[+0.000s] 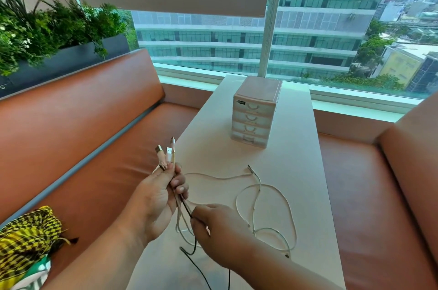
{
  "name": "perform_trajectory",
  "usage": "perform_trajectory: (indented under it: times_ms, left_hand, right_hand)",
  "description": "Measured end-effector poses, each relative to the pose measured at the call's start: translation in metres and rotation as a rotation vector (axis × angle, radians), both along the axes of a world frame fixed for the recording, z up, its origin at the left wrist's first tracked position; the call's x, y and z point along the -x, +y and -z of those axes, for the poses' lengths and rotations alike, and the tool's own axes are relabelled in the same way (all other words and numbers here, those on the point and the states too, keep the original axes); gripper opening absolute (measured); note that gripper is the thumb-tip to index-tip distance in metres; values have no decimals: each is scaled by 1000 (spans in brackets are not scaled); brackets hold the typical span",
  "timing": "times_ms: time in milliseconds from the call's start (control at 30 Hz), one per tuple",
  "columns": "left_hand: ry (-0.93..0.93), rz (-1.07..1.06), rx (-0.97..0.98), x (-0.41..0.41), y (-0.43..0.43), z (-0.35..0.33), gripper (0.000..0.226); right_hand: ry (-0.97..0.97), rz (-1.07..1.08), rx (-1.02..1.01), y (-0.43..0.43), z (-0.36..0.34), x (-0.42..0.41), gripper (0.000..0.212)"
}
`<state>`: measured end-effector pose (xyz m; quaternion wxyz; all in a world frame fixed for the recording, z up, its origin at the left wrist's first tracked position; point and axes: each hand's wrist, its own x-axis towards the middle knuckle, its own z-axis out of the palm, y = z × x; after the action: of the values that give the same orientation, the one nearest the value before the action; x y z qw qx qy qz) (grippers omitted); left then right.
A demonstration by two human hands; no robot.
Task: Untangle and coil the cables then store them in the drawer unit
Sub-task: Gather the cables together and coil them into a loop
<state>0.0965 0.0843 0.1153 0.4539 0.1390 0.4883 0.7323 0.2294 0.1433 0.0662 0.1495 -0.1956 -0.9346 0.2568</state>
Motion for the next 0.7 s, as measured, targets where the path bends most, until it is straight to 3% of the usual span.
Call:
perform_trajectory:
  times_ms: [200, 433, 567, 700]
  left_hand:
    - [-30, -55, -21, 15, -1, -3, 30]
    - [-22, -62, 3, 19, -7, 0, 33]
    - [-31, -99, -14, 24, -10, -4, 33]
    - [16, -49, 34, 22, -13, -1, 33]
  right_hand:
    - [-420, -137, -106, 5, 8, -4, 25]
    - [-493, -4, -107, 29, 39, -14, 24]
    - [-664, 52, -146, 45, 56, -28, 27]
    - [-668, 168, -131, 59, 69, -38, 26]
